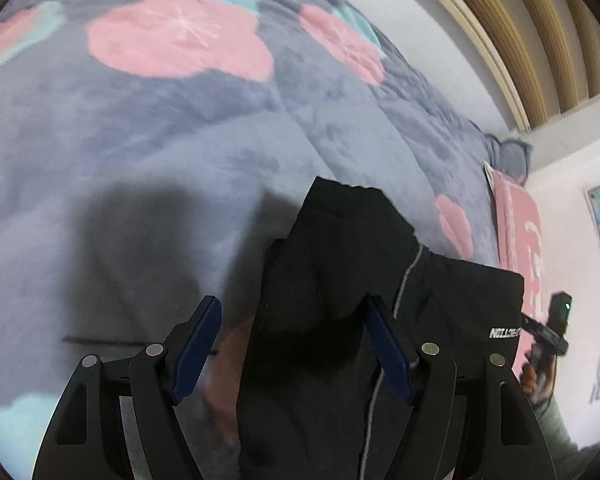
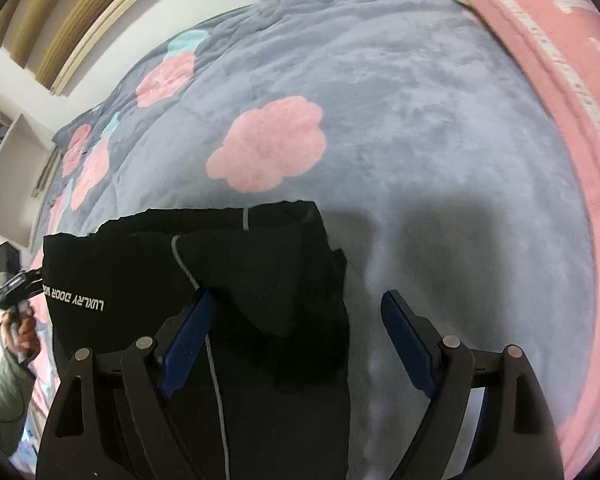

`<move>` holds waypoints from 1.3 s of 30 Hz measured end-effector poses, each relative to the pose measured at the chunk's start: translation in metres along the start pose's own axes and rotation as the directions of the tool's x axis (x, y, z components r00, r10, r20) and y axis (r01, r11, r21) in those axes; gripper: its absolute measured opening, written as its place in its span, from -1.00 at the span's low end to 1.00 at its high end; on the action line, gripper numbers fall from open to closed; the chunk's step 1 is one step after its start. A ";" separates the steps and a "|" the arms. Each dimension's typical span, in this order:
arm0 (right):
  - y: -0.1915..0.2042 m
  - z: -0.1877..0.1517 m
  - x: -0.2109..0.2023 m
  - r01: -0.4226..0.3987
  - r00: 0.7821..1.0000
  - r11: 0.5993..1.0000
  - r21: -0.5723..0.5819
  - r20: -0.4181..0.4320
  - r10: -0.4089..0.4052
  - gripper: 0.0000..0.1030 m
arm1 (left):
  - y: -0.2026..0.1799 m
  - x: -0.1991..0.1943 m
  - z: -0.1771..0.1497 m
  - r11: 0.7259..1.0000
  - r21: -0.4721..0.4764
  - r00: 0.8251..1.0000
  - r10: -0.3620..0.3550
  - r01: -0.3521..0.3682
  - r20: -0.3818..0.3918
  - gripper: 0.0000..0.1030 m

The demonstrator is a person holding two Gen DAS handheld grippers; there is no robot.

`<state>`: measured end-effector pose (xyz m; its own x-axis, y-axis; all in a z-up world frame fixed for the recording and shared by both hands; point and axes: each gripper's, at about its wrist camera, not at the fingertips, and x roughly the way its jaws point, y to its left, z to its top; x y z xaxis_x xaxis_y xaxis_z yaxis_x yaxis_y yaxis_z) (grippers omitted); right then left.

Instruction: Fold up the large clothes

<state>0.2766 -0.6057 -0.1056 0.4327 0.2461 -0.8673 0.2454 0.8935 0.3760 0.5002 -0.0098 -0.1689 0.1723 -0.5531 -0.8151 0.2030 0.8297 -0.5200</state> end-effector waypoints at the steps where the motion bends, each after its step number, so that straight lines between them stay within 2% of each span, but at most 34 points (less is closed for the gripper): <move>1: -0.001 0.002 0.005 -0.011 1.000 1.000 -0.008 -0.011 0.011 0.69 | 0.000 0.004 0.001 1.000 0.000 1.000 -0.013 0.013 -0.012 0.46; 9: 0.001 0.015 0.041 -0.090 0.993 0.995 -0.051 -0.080 0.086 0.69 | -0.005 0.039 0.007 0.990 -0.025 0.985 -0.138 0.136 -0.105 0.46; 11: 0.004 0.016 0.048 -0.111 0.991 0.993 -0.050 -0.081 0.107 0.44 | -0.011 0.045 0.008 0.995 -0.002 0.989 -0.102 0.102 -0.108 0.46; 12: 0.006 0.016 0.048 -0.132 0.988 0.990 -0.047 -0.081 0.128 0.08 | -0.014 0.045 0.008 0.996 0.012 0.991 -0.086 0.088 -0.105 0.28; 13: 0.008 0.016 0.046 -0.127 0.990 0.991 -0.047 -0.071 0.123 -0.18 | -0.017 0.043 0.007 0.997 0.026 0.992 -0.072 0.075 -0.099 -0.13; 14: 0.010 0.015 0.042 -0.112 0.992 0.992 -0.053 -0.055 0.110 -0.31 | -0.020 0.039 0.005 0.997 0.042 0.995 -0.053 0.057 -0.090 -0.29; 15: 0.012 0.013 0.036 -0.103 0.994 0.993 -0.056 -0.040 0.101 -0.45 | -0.023 0.032 0.002 0.997 0.059 0.997 -0.035 0.040 -0.073 -0.48; 16: 0.014 0.012 0.026 -0.092 0.996 0.995 -0.049 -0.011 0.091 -0.53 | -0.025 0.025 0.000 0.997 0.065 0.998 -0.033 0.037 -0.055 -0.57; 20: 0.031 0.015 -0.026 -0.059 0.993 0.996 -0.074 0.102 0.066 -0.58 | -0.041 -0.022 -0.008 0.996 0.064 0.997 -0.059 0.055 0.055 -0.71; 21: 0.037 0.017 -0.037 -0.051 0.990 0.995 -0.088 0.128 0.062 -0.60 | -0.045 -0.032 -0.008 0.996 0.062 0.993 -0.073 0.068 0.088 -0.82; 22: 0.043 0.020 -0.049 -0.047 0.986 0.993 -0.106 0.152 0.063 -0.61 | -0.048 -0.043 -0.007 0.994 0.053 0.987 -0.104 0.098 0.122 -0.82; 24: 0.057 0.031 -0.068 -0.019 0.979 0.991 -0.136 0.197 0.045 -0.61 | -0.057 -0.068 0.002 0.984 0.040 0.964 -0.179 0.174 0.198 -0.82; 26: 0.067 0.043 -0.078 0.013 0.973 0.988 -0.151 0.231 0.023 -0.61 | -0.067 -0.078 0.014 0.982 0.052 0.950 -0.191 0.184 0.247 -0.82; 29: 0.069 0.062 -0.069 0.057 0.968 0.990 -0.130 0.251 -0.023 -0.61 | -0.065 -0.064 0.030 0.991 0.025 0.959 -0.134 0.132 0.249 -0.82; 31: 0.063 0.071 -0.044 0.080 0.975 0.991 -0.106 0.215 -0.056 -0.61 | -0.053 -0.042 0.038 0.995 -0.036 0.973 -0.085 0.094 0.214 -0.82; 33: 0.056 0.075 -0.005 0.115 0.985 0.990 -0.084 0.140 -0.102 -0.61 | -0.037 -0.009 0.042 0.996 -0.089 0.989 -0.010 0.023 0.147 -0.82; 35: 0.048 0.073 0.031 0.164 0.985 0.984 -0.072 0.064 -0.160 -0.61 | -0.028 0.025 0.042 0.993 -0.093 0.995 0.076 -0.070 0.064 -0.82; 37: 0.041 0.070 0.063 0.183 0.983 0.982 -0.054 -0.012 -0.184 -0.61 | -0.019 0.056 0.040 0.988 -0.100 0.993 0.114 -0.114 -0.005 -0.80; 39: 0.035 0.065 0.092 0.208 0.973 0.976 -0.057 -0.089 -0.213 -0.60 | -0.020 0.070 0.042 0.984 -0.074 0.987 0.161 -0.163 -0.024 -0.72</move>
<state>0.3819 -0.5760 -0.1510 0.2917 0.0826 -0.9529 0.2803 0.9452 0.1677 0.5485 -0.0684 -0.2050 0.1799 -0.4100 -0.8942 0.1002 0.9119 -0.3980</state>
